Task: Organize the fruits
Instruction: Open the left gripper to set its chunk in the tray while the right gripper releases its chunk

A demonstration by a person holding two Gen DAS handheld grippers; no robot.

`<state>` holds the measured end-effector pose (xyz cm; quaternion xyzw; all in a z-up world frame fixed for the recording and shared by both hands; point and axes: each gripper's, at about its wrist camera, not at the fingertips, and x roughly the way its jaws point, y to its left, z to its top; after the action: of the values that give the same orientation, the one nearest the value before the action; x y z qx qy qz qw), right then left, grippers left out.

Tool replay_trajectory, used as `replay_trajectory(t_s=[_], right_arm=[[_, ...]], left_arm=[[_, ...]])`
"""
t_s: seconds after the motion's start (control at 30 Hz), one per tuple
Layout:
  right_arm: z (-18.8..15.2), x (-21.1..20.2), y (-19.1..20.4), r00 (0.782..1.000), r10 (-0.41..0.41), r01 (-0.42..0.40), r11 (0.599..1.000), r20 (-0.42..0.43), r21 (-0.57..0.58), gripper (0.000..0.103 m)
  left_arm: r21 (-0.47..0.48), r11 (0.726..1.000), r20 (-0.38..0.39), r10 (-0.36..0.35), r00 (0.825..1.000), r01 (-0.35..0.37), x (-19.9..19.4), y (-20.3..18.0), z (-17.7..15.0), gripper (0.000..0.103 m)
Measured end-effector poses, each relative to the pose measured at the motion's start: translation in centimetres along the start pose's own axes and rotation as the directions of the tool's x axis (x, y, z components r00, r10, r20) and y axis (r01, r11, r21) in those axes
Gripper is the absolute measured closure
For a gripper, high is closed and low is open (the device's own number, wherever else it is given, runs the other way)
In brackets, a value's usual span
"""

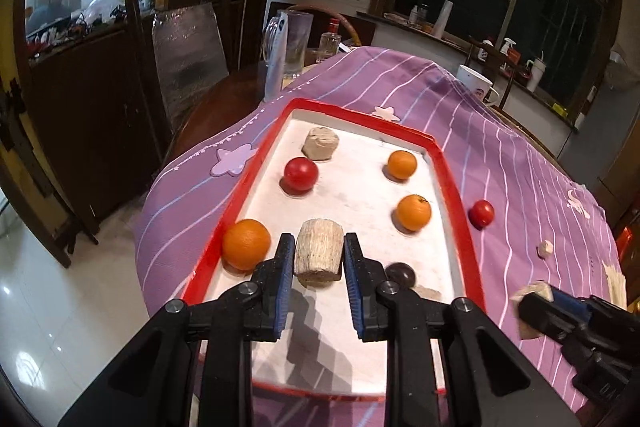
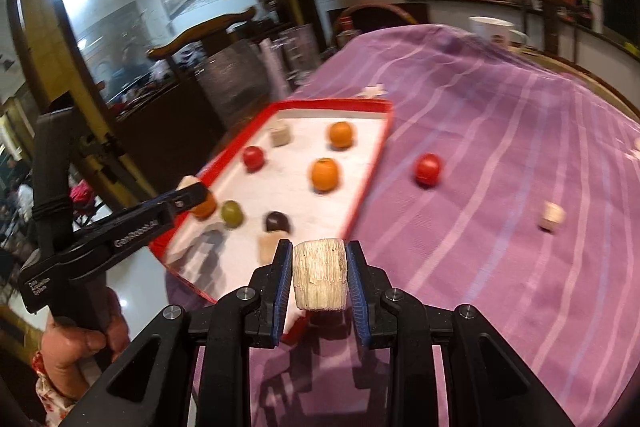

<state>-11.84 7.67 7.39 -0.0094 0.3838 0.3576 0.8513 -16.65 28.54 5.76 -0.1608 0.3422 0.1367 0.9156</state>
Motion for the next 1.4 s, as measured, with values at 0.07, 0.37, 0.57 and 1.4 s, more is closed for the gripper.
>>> replay_trajectory(t_s=[0.07,0.37,0.57,1.4], right_arm=[[0.5,1.2,0.9,1.000,0.003,-0.003,1.000,-0.006,-0.030,0.073],[2.9,7.0,2.1,0.998,-0.039,0.036,0.997,-0.054,-0.064,0.073],[3.2,8.7,1.8,0.996,-0.058,0.054,0.997,-0.064,-0.055,0.071],[0.4,-0.1,-3.1,0.992,-0.112,0.103,0.985,0.055,0.139,0.071]], left_arm=[[-0.003,1.000,-0.010,-0.013,1.000,0.013,0.7,0.3,0.2,0.079],[0.002,1.000,-0.053,-0.030,0.998,0.030,3.3,0.7,0.2,0.079],[-0.035,0.998,-0.048,-0.052,0.997,0.050,3.2,1.6,0.2,0.066],[0.116,0.989,0.128,0.080,0.989,-0.095,-4.2,-4.0,-0.3,0.022]])
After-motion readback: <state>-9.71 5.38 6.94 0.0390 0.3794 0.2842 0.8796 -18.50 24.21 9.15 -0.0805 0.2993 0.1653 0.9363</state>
